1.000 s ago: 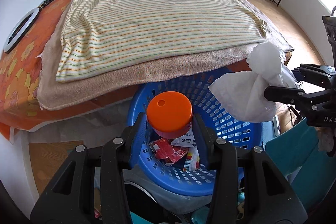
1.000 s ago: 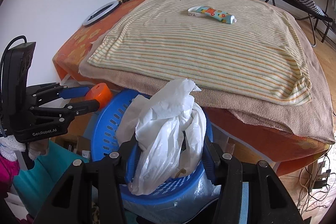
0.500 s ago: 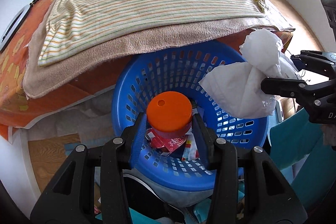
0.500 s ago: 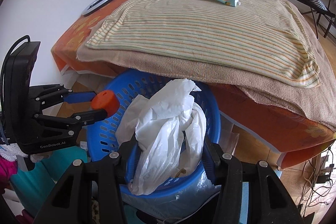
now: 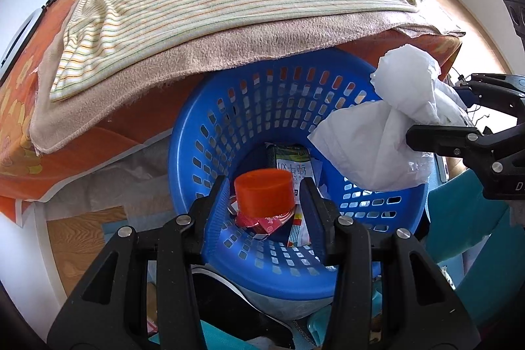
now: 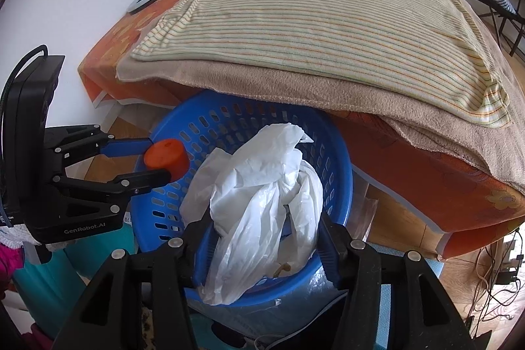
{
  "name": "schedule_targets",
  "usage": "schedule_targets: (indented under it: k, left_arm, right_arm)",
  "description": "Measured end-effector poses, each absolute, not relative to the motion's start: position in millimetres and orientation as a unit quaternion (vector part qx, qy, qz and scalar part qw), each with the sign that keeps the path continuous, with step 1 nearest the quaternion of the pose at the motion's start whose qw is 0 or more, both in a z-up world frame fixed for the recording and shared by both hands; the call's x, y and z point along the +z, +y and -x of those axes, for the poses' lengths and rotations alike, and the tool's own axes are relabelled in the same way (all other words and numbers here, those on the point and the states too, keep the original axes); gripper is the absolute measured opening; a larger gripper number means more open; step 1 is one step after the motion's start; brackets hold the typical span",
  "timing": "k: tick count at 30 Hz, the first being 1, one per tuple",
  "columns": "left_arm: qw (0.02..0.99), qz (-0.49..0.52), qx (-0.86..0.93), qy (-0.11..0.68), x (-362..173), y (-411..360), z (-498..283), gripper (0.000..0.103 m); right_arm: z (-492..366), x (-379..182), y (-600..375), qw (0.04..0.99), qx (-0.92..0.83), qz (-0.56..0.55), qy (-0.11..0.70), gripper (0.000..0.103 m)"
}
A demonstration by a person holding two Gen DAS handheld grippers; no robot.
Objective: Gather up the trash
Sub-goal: 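Open the left gripper to drop the orange cup into the basket, then open the right gripper to drop the white bag into the basket, then move both grippers back to the fruit-print tube on the towel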
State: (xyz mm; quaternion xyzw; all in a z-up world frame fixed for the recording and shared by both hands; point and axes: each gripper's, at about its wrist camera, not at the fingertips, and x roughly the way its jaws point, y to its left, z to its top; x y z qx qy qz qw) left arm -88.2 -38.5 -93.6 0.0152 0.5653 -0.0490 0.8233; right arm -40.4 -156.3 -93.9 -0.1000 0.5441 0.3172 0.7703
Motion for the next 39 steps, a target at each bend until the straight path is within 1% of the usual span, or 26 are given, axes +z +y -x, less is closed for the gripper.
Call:
schedule_targets:
  k: [5,9,10,13,17,19,31,39]
  left_arm:
    - [0.819,-0.019,-0.045,0.572,-97.9,-39.6,85.3,0.046]
    - [0.82,-0.021,-0.042,0.571,-98.7,-39.6,84.5,0.059]
    - [0.82,-0.021,-0.042,0.57,-99.0,-39.1,84.6,0.06]
    - [0.82,-0.02,-0.04,0.571,-101.7,-39.1,82.4,0.06]
    - [0.819,-0.021,-0.038,0.573,-102.2,-38.3,82.4,0.06]
    - [0.819,-0.022,-0.037,0.572,-101.7,-38.3,82.7,0.06]
    - [0.829,-0.027,-0.024,0.558,-92.4,-34.8,82.6,0.061]
    - [0.83,-0.026,-0.022,0.556,-86.5,-32.0,80.9,0.061]
  right_arm:
    - [37.5,-96.6,-157.5,0.767,0.314,0.095,0.551,0.059]
    - [36.2,-97.8,-157.5,0.766,0.311,0.094,0.554,0.061]
    - [35.7,-98.3,-157.1,0.766,0.309,0.094,0.555,0.064]
    - [34.6,-98.8,-158.7,0.767,0.305,0.091,0.557,0.07]
    - [32.3,-100.7,-161.3,0.766,0.3,0.084,0.563,0.072]
    - [31.6,-101.4,-162.9,0.765,0.297,0.08,0.565,0.076]
    - [30.7,-93.5,-163.4,0.781,0.281,0.094,0.55,0.088]
    - [29.2,-87.0,-163.2,0.793,0.262,0.109,0.538,0.088]
